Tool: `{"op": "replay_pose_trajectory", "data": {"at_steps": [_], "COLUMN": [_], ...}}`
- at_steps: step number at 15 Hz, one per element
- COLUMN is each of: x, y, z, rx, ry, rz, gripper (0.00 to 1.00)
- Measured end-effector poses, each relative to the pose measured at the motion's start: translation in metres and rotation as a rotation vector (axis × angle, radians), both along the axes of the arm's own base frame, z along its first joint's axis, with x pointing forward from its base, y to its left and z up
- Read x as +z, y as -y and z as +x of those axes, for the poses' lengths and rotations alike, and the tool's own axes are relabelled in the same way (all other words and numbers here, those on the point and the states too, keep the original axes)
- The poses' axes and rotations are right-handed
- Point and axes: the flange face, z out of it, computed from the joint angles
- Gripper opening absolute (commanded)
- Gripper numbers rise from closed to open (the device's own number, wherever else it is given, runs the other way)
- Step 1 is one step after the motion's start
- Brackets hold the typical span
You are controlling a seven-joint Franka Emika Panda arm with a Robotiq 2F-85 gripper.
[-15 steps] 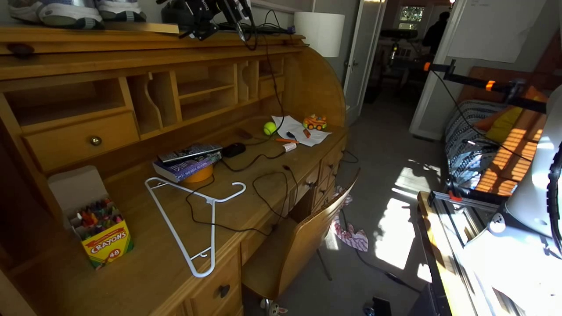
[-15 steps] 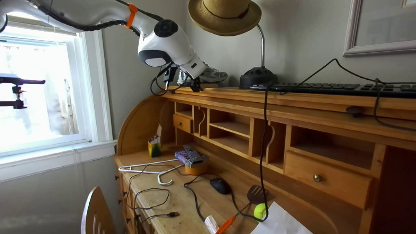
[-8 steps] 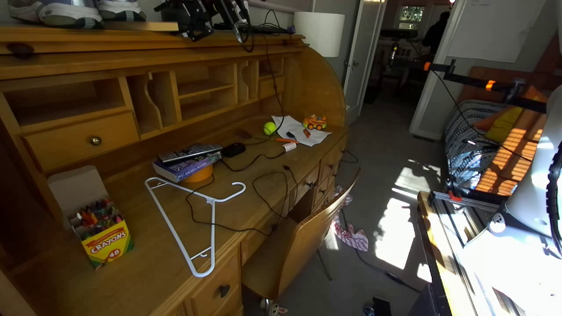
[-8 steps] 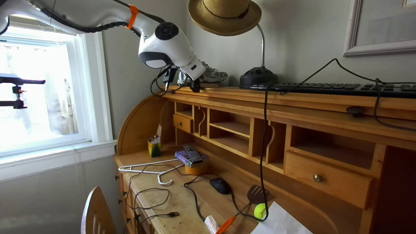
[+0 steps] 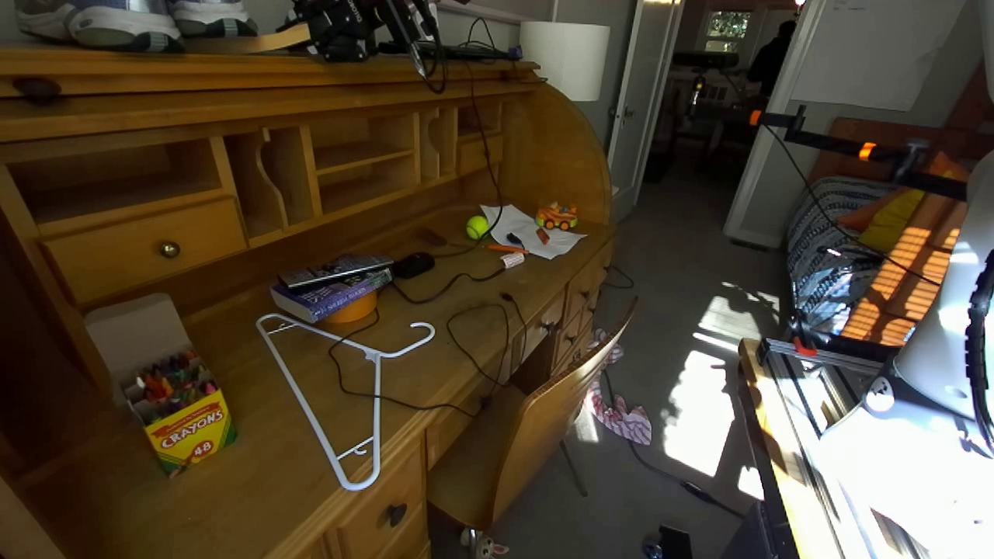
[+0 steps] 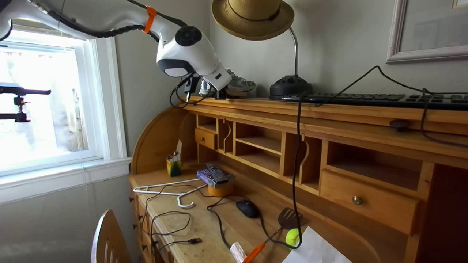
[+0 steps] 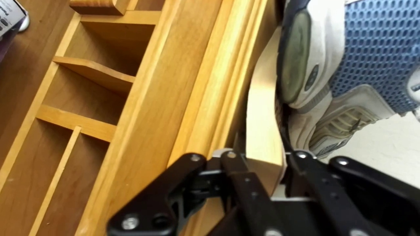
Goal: Put the white book on the desktop.
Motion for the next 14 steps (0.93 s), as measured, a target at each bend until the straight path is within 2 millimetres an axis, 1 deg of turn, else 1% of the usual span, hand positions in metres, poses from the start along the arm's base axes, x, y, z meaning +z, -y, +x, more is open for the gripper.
{"op": "replay_pose_trajectory", "data": {"at_steps": [6,14], "x": [0.013,0.027], "y": [0.011,-0.001], "z": [-0.004,-0.010], "rx": [-0.090,-0.227], "ry": [0.037,0.113], "rz": [-0.107,-0.292], "gripper": [0.06,0.06]}}
